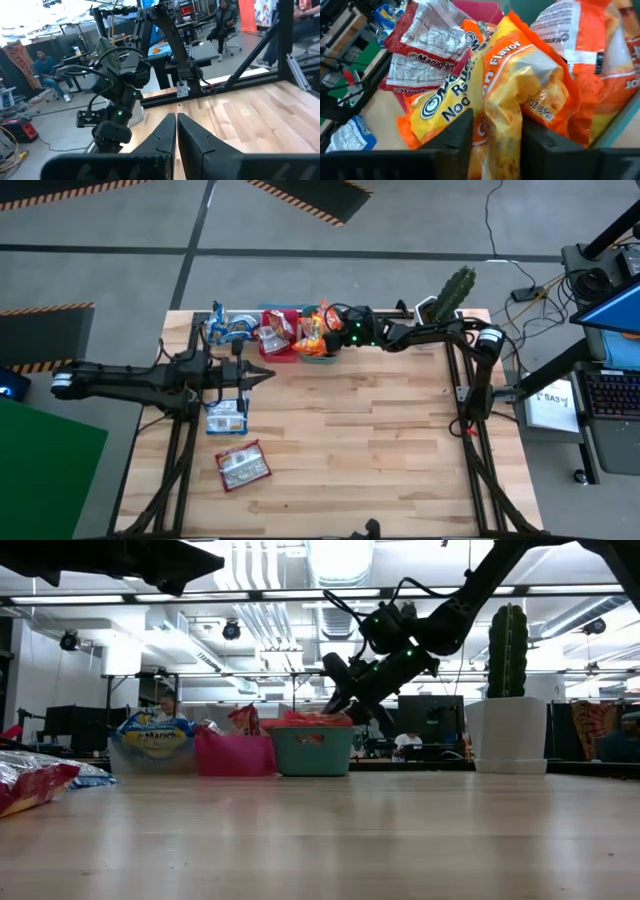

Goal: Sort Maruchan noodles
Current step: Put the orange noodle pack into the green bin

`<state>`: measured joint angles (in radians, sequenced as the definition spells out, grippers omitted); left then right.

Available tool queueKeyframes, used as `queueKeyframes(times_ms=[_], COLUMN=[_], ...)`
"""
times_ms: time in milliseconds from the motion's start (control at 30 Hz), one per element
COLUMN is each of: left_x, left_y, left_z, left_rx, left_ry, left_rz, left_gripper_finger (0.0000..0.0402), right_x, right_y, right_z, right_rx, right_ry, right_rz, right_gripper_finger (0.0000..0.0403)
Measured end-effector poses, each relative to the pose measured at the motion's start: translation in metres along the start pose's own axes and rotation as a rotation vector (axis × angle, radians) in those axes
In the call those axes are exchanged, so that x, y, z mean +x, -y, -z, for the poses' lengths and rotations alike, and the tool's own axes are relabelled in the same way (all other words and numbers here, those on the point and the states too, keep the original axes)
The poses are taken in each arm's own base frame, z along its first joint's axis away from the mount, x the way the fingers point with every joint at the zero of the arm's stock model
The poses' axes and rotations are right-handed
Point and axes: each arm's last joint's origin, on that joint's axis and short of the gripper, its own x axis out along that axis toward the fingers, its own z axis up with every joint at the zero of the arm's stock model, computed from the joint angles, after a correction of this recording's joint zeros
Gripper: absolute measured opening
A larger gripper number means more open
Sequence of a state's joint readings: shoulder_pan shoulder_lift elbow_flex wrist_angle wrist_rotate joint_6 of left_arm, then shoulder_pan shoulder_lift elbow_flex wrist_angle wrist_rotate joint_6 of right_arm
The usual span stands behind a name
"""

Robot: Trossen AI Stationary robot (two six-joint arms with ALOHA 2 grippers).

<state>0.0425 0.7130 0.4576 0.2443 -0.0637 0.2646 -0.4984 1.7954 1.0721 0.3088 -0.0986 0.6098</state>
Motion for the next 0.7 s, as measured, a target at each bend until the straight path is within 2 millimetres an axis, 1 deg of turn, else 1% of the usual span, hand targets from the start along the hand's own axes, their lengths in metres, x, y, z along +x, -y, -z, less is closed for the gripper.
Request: queueKeyframes(times_ms=[167, 333, 500, 600, 700], left_x=[0.0, 0.0, 0.0, 0.0, 0.0], left_y=[0.0, 0.0, 0.0, 0.0, 0.0], left_z=[0.0, 0.0, 0.0, 0.0, 0.0], left_rx=[-0.031, -0.056, -0.057, -0.057, -0.057], left_ry=[0.002, 0.001, 0.0, -0.001, -0.001], left_rz=[-0.001, -0.001, -0.008, -0.009, -0.008], left_gripper_finger=[0.0, 0.0, 0.0, 0.0, 0.0], right_x=[-0.004, -0.017, -0.033, -0.042, -0.047], right_y=[0.003, 0.006, 0.003, -0.003, -0.012], right_z=[-0.006, -0.017, -0.027, -0.034, -0.04], right_rx=[0.007, 0.009, -0.002, -0.011, -0.035], right_ry=[0.011, 0.011, 0.019, 0.058, 0.113], right_rz=[0.011, 0.039, 0.052, 0.047, 0.008], right_gripper_finger=[0.0164, 0.0199, 0.0204, 0.0198, 0.0187])
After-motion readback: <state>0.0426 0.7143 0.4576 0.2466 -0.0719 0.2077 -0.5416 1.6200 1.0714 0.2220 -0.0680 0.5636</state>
